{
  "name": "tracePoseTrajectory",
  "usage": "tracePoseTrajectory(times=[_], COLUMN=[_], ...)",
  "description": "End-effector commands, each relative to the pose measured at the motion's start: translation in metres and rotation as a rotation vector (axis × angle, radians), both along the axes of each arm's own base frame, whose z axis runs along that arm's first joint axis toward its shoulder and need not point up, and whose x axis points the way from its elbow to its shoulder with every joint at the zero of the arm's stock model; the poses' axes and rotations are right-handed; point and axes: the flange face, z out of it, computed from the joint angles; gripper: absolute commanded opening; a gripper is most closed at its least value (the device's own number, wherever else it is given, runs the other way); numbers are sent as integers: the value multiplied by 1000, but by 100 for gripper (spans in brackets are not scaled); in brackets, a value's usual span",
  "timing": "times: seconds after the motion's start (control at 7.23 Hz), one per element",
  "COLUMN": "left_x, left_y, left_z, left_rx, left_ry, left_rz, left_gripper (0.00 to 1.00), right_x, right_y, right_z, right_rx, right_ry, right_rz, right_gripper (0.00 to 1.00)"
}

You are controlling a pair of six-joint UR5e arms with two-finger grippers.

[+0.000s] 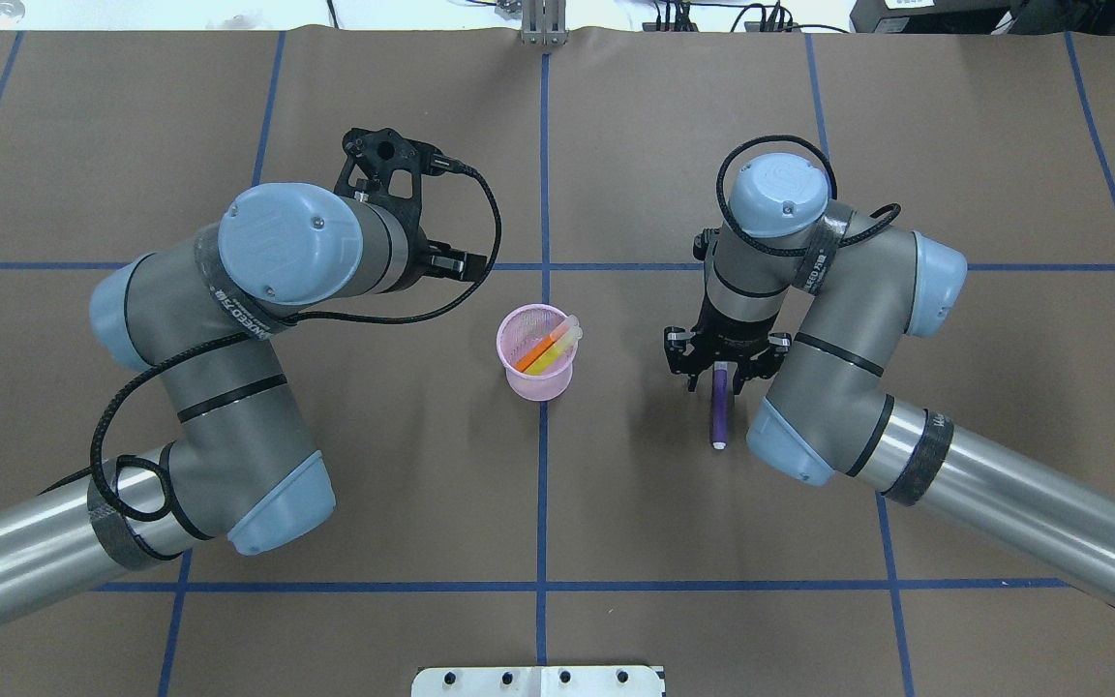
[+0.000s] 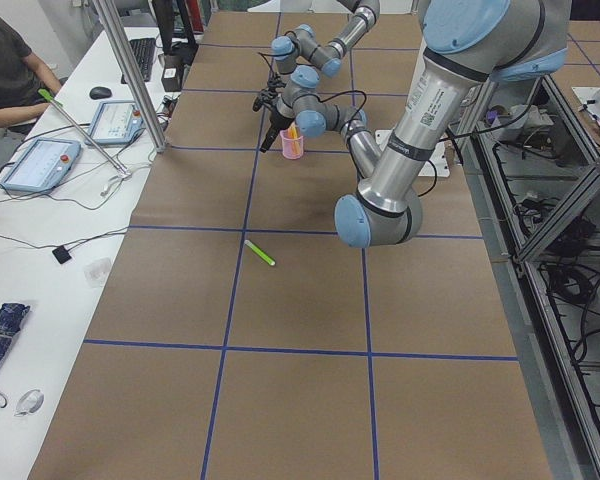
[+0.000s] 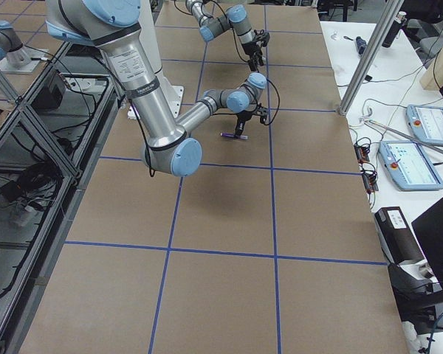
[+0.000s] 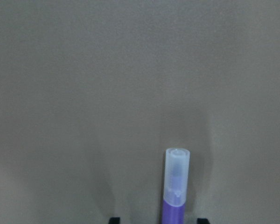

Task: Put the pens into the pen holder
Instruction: 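Lift the purple marker and drop it into the cup with the right gripper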

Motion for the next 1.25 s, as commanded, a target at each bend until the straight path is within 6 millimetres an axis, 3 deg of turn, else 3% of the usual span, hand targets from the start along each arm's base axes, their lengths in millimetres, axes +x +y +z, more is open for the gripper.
tracePoseTrajectory(times=[0.0, 0.14, 0.28, 0.55, 0.69, 0.83, 0.97, 1.11], left_x=[0, 0, -2, -2, -6, -12, -26, -52], left_y=[0, 0, 0, -1, -1, 1, 4, -5], left_z=[-1, -1, -1, -1, -5, -6, 13, 33], left_rx=[1, 1, 3, 5, 12, 18, 0, -3], left_ry=[3, 3, 3, 2, 7, 14, 7, -15], left_rz=[0, 0, -1, -1, -2, -1, 40, 77], left_gripper=[99, 99, 99, 99, 99, 99, 99, 99], right_x=[3, 4, 4, 12, 18, 27, 35, 26], right_y=[2, 2, 3, -5, -9, -7, -4, 21], right_z=[10, 15, 15, 7, -9, -40, -68, -108], right_rx=[-11, -16, -18, -33, -12, 53, 134, 219], right_ry=[7, 14, 13, -13, -37, -76, -91, -113], right_rz=[-3, -2, -3, 0, 14, 74, 228, 399], right_gripper=[33, 31, 4, 0, 0, 0, 0, 0])
